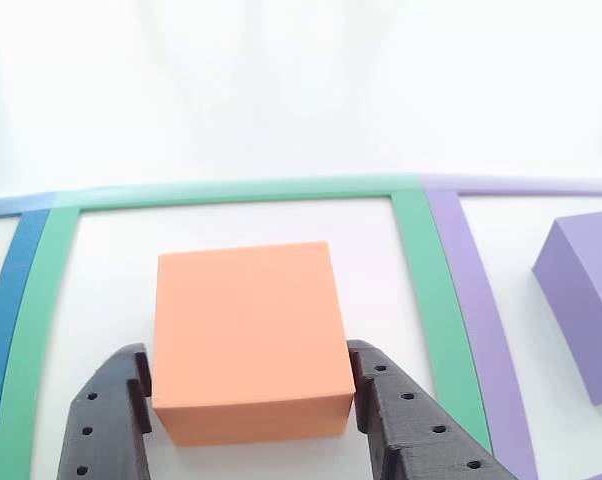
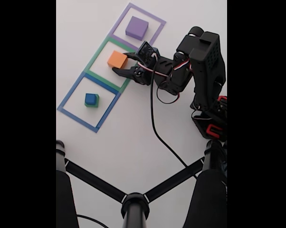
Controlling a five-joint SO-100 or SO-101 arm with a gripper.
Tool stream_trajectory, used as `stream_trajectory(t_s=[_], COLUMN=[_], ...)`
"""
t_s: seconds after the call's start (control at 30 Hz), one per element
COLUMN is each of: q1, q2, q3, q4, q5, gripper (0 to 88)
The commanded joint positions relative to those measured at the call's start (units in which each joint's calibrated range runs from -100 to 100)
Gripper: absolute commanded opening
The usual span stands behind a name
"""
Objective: Tower of hanoi
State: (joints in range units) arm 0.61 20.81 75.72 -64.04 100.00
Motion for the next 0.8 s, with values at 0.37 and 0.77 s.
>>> stream_trajectory(t_s=[0.37,0.77], q1=[-0.7,-2.6], q2=[-17.8,-54.5], q3=[2.7,-13.4], q4=[9.9,78.0], q5=[0.0,0.0], gripper=[29.8,12.4])
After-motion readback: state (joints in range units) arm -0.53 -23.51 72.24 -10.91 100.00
